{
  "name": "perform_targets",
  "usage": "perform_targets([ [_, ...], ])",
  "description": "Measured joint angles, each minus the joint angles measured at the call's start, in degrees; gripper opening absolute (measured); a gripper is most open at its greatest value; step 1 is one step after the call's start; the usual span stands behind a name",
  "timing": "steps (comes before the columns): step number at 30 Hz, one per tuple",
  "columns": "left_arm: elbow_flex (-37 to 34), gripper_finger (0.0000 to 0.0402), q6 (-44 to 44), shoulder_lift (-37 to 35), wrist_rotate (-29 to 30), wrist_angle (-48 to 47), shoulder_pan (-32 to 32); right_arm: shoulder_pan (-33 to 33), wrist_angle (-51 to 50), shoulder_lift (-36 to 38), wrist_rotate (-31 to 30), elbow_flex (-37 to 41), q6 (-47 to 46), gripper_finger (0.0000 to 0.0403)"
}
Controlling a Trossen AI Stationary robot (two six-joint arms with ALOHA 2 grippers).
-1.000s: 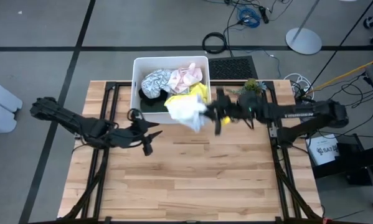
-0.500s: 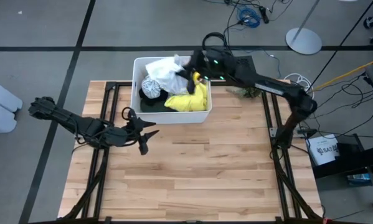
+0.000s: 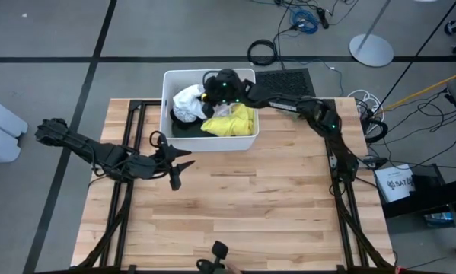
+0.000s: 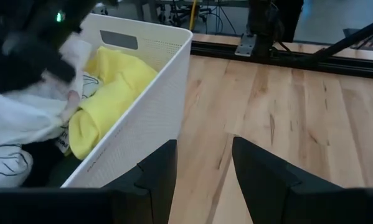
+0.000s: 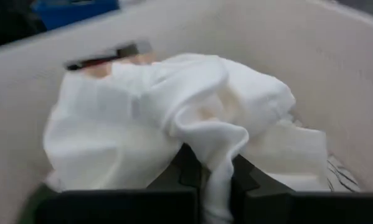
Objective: Fold laundry
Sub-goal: Put the folded white underwear into the white laundry bin
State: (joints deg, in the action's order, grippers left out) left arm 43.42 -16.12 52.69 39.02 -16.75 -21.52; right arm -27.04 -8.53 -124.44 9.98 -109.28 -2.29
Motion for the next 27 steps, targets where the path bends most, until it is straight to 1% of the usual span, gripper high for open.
perform_targets([
  [3,0.0,0.0166,0.0,0.0,-1.1,0.03,0.0,0.03,-0.14,-1.81,-3.31,-0.28,0.27,0.0014],
  [6,0.0,0.0166,0.0,0.0,-1.66,0.08,0.0,-0.36,-2.76,-2.82,-4.97,-0.34,0.21,0.0015],
  [9,0.0,0.0166,0.0,0.0,-1.72,0.07,0.0,-0.75,-5.3,-3.07,-5.16,-0.37,1.48,0.0017],
  [11,0.0,0.0166,0.06,0.0,-1.72,0.13,0.0,-0.72,-5.79,-2.74,-5.17,-0.37,3.57,0.0027],
  [13,0.0,0.0166,0.29,0.0,-1.72,0.42,0.0,-0.64,-6.41,-2.19,-5.43,-0.52,5.36,0.0045],
  [16,0.0,0.0166,0.59,0.0,-1.74,1.12,0.0,-0.28,-7.69,-1.82,-5.5,-2.74,5.76,0.0084],
  [20,0.0,0.0166,1.03,0.0,-1.74,1.46,0.0,0.16,-13.7,-1.45,-5.53,-7.82,3.27,0.0137],
  [24,0.0,0.0166,1.49,0.0,-1.74,2.18,0.0,0.85,-20.0,-1.38,-5.6,-12.29,5.27,0.018],
  [27,0.0,0.0166,1.53,0.0,-1.74,2.7,0.0,1.24,-23.11,-1.38,-5.54,-15.2,6.33,0.0205],
])
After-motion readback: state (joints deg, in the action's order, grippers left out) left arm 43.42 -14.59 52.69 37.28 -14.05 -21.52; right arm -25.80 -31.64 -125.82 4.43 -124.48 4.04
